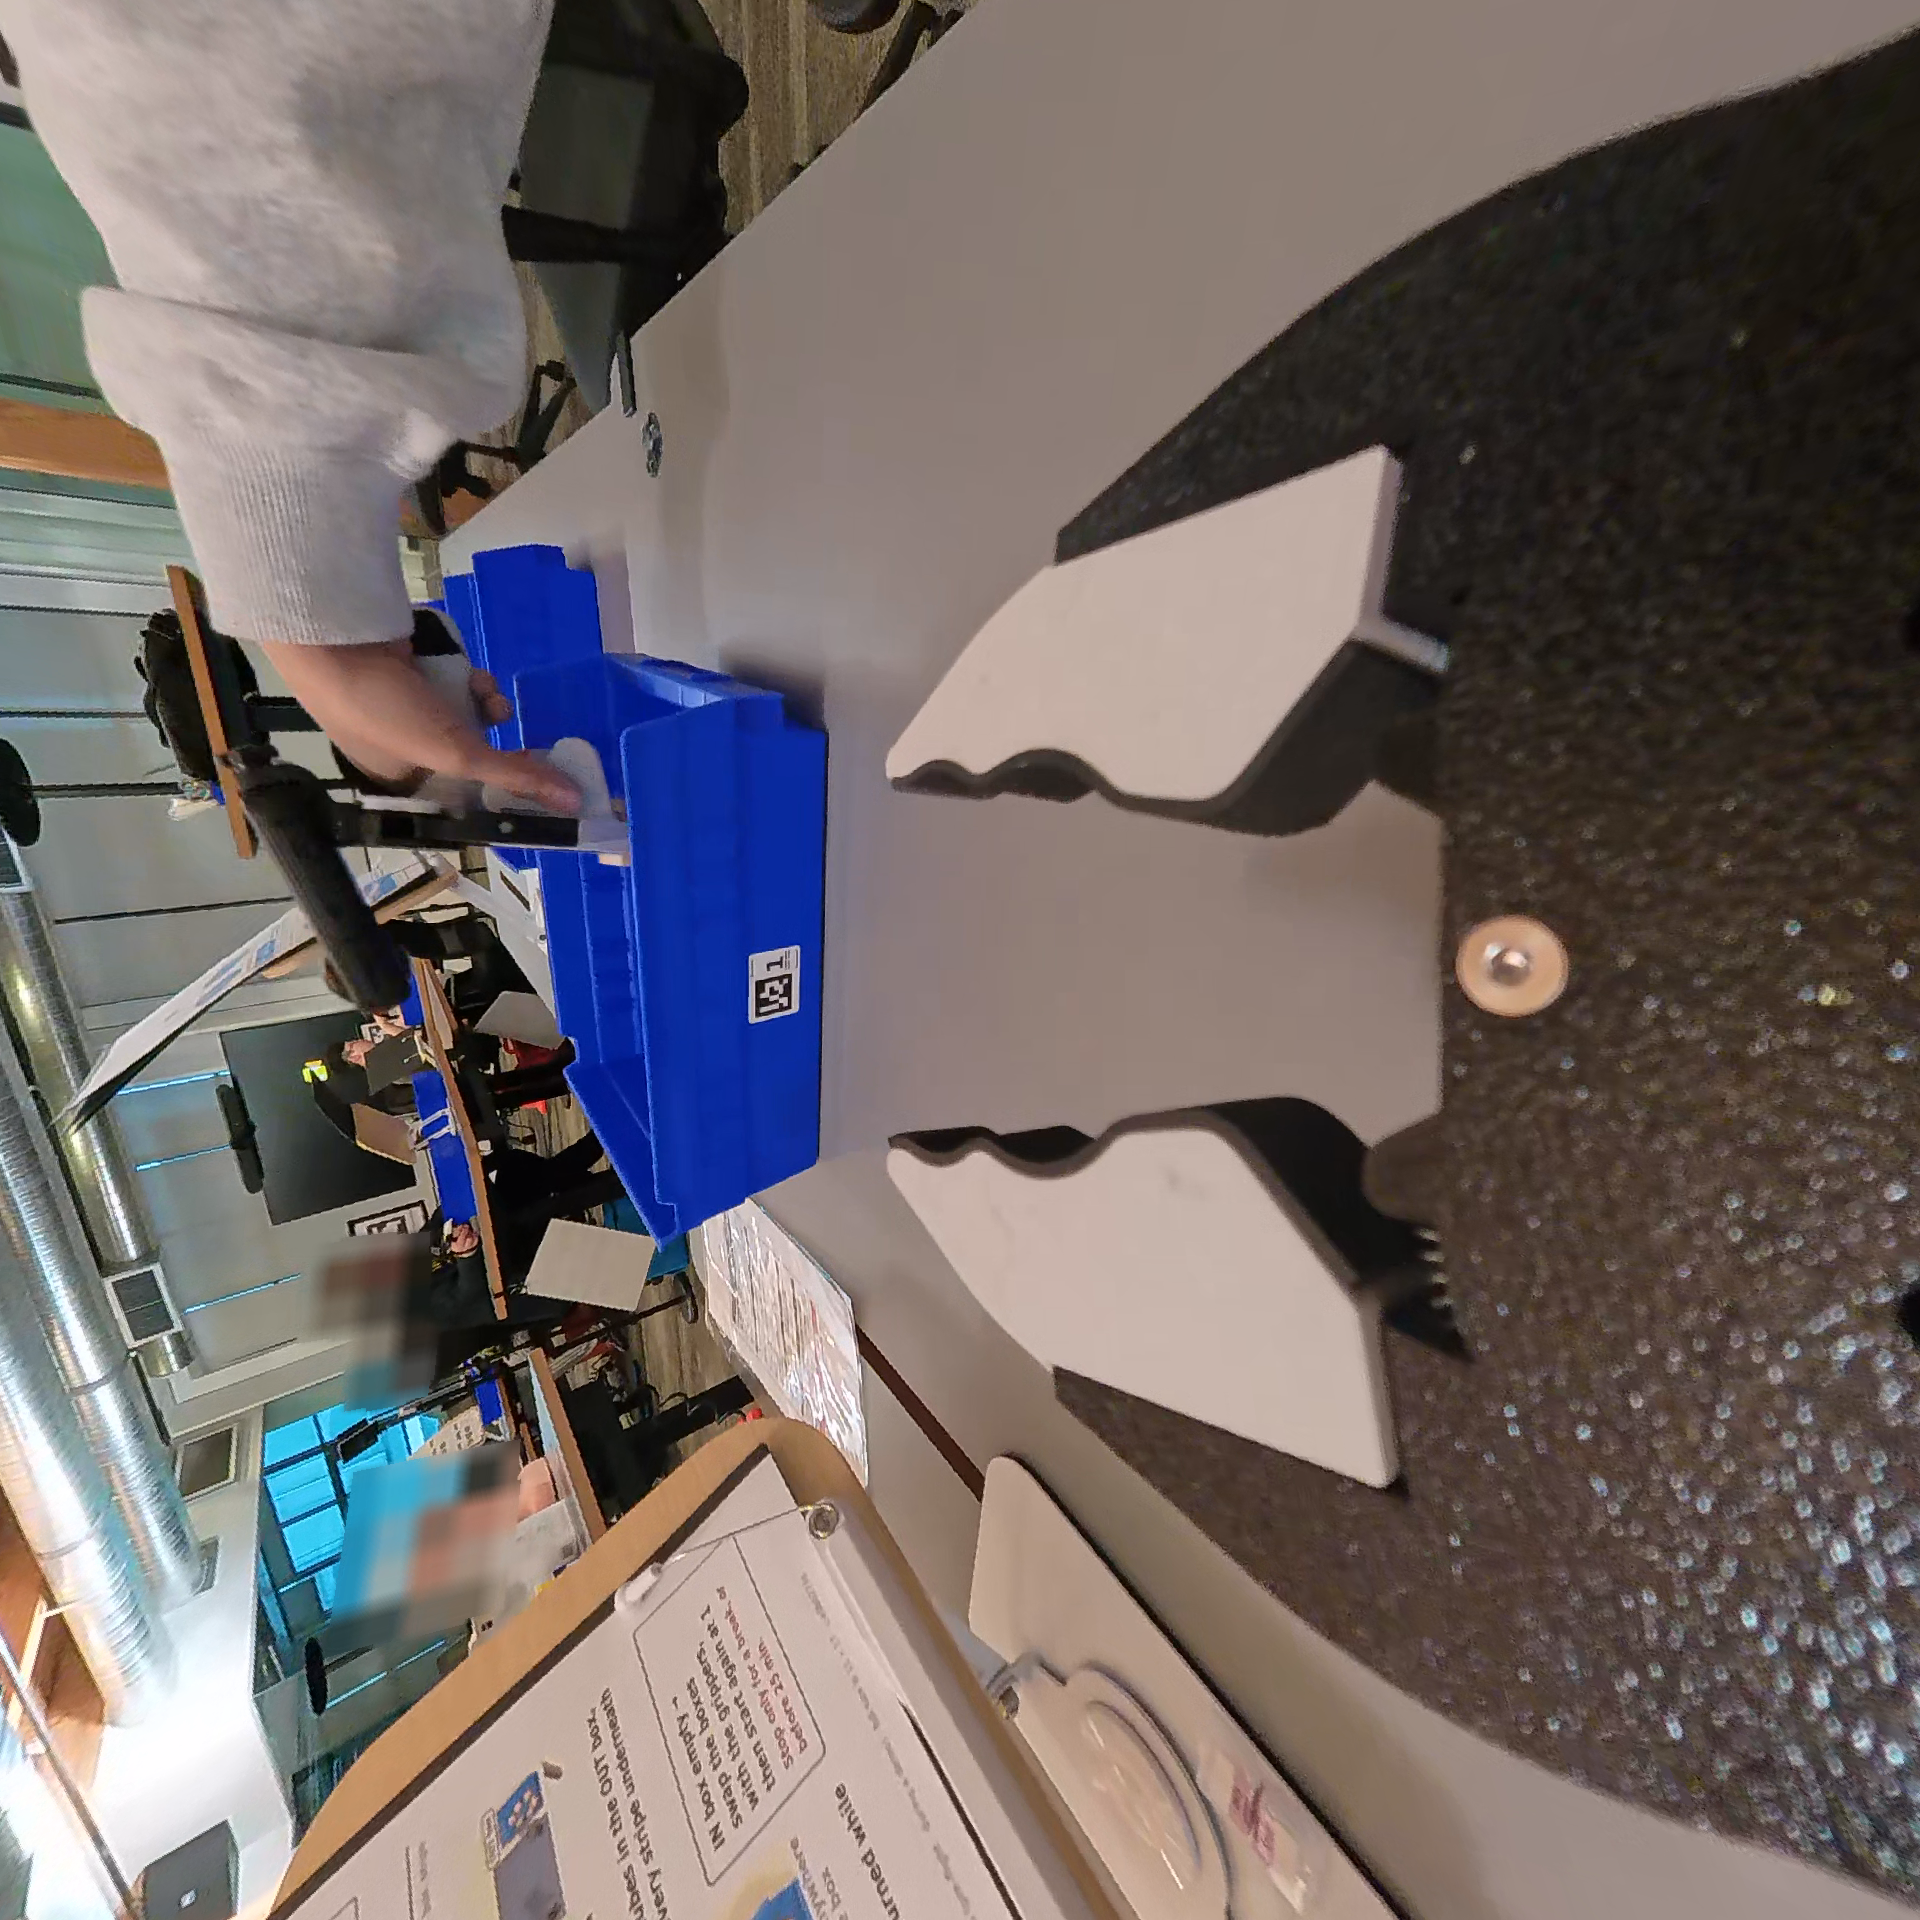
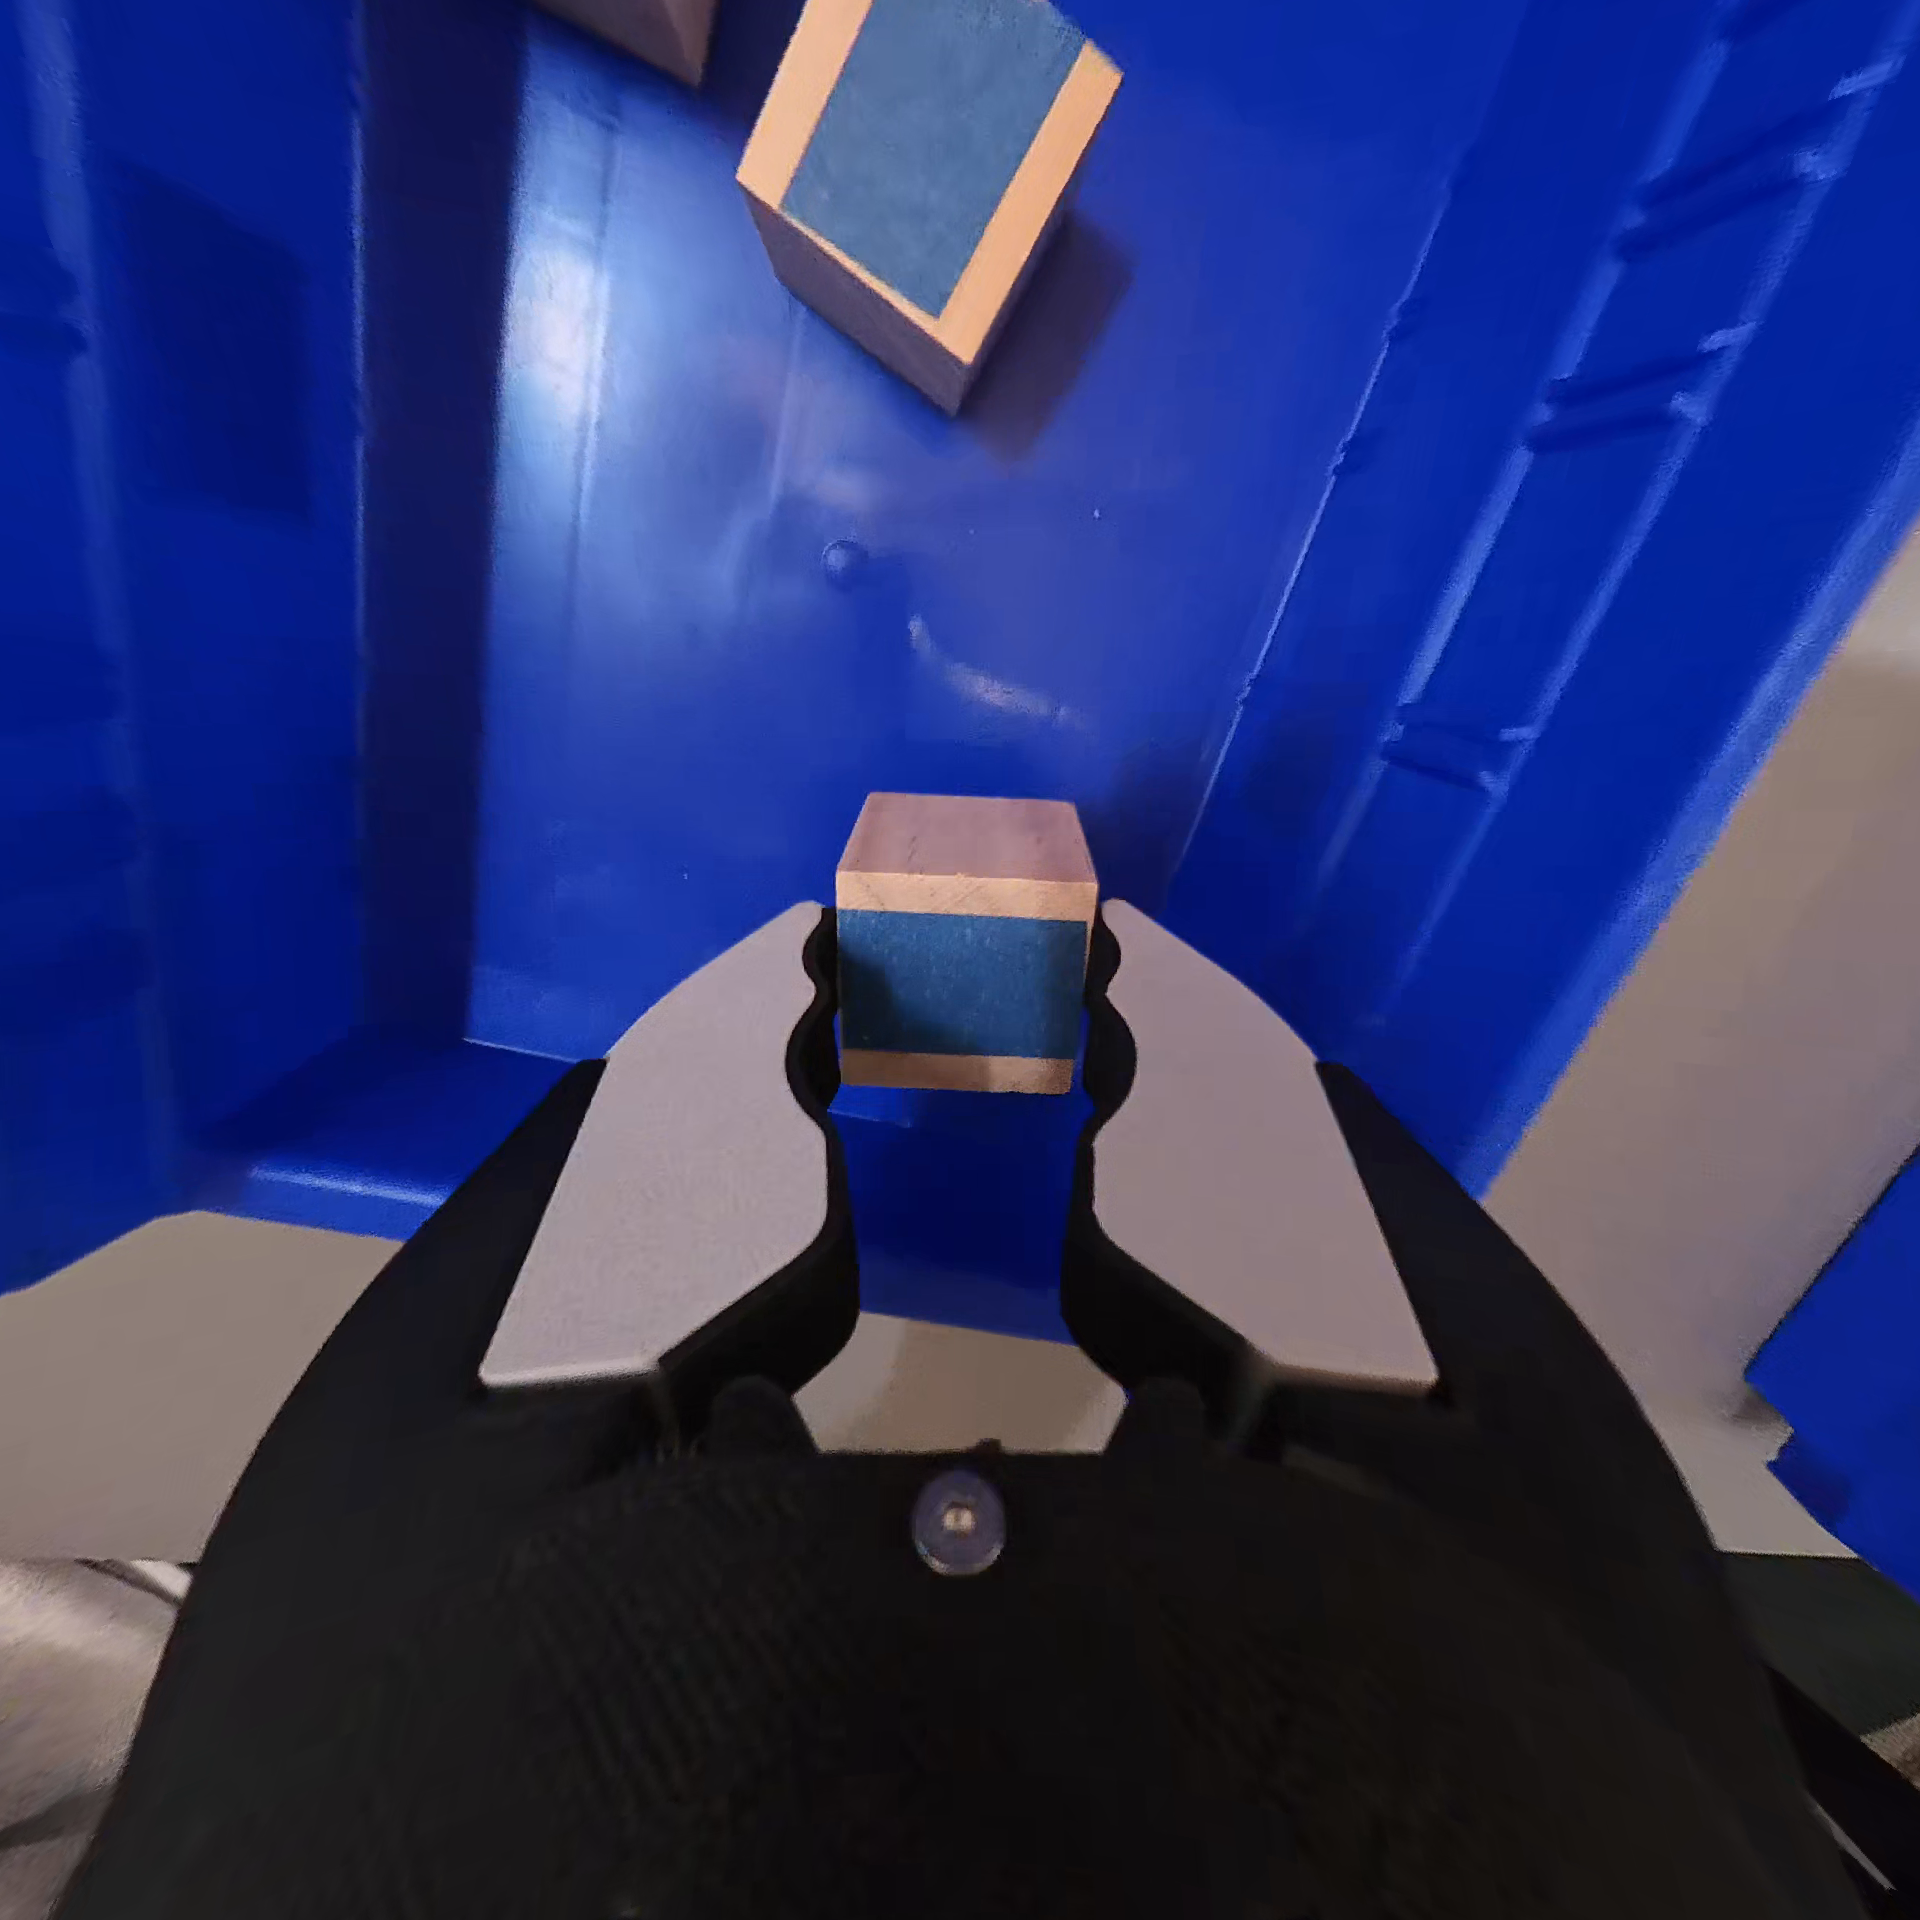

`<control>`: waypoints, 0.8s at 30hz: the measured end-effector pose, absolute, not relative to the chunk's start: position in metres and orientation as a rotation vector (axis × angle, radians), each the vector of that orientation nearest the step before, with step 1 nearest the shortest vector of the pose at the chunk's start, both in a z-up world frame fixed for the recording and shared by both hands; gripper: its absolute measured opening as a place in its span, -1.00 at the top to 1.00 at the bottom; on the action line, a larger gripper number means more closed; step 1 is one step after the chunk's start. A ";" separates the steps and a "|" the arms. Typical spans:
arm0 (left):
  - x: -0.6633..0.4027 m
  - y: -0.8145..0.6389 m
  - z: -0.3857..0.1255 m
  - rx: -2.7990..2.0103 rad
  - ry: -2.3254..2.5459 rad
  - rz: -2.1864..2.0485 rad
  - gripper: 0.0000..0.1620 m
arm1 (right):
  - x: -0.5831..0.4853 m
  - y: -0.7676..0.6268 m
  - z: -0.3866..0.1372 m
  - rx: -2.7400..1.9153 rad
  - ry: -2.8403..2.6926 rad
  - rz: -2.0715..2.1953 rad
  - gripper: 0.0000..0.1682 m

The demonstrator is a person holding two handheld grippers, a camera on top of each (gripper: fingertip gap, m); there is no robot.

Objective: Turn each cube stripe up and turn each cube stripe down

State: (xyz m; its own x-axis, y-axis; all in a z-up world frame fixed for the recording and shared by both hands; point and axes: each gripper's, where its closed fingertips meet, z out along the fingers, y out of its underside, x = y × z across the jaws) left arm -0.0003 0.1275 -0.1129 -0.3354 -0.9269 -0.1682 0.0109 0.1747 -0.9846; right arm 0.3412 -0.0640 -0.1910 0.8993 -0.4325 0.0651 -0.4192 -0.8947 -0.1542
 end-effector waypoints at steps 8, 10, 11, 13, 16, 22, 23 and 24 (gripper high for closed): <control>-0.001 0.131 -0.114 -0.921 1.540 -1.309 0.27 | 0.348 -0.064 -0.211 -2.906 0.788 -0.113 0.46; -0.001 0.131 -0.114 -0.921 1.539 -1.307 0.27 | 0.348 -0.066 -0.216 -2.917 0.791 -0.110 0.46; -0.001 0.131 -0.114 -0.920 1.541 -1.305 0.27 | 0.348 -0.066 -0.217 -2.920 0.793 -0.106 0.46; -0.001 0.131 -0.114 -0.919 1.543 -1.307 0.27 | 0.346 -0.066 -0.221 -2.927 0.796 -0.095 0.46; 0.000 0.131 -0.116 -0.924 1.548 -1.305 0.27 | 0.346 -0.063 -0.223 -2.918 0.801 -0.086 0.46; 0.000 0.129 -0.117 -0.921 1.557 -1.306 0.27 | 0.346 -0.064 -0.224 -2.912 0.833 -0.082 0.46; -0.001 0.129 -0.116 -0.921 1.557 -1.307 0.27 | 0.347 -0.065 -0.224 -2.909 0.832 -0.086 0.46; -0.001 0.129 -0.116 -0.920 1.555 -1.307 0.26 | 0.347 -0.066 -0.225 -2.913 0.823 -0.093 0.44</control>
State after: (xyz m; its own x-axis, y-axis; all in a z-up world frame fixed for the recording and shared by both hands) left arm -0.0006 0.1295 -0.1162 -0.3382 -0.9272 -0.1610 -0.0011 0.1715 -0.9852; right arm 0.3468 -0.0655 -0.2248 0.8508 -0.5246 0.0283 -0.5177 -0.8464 -0.1250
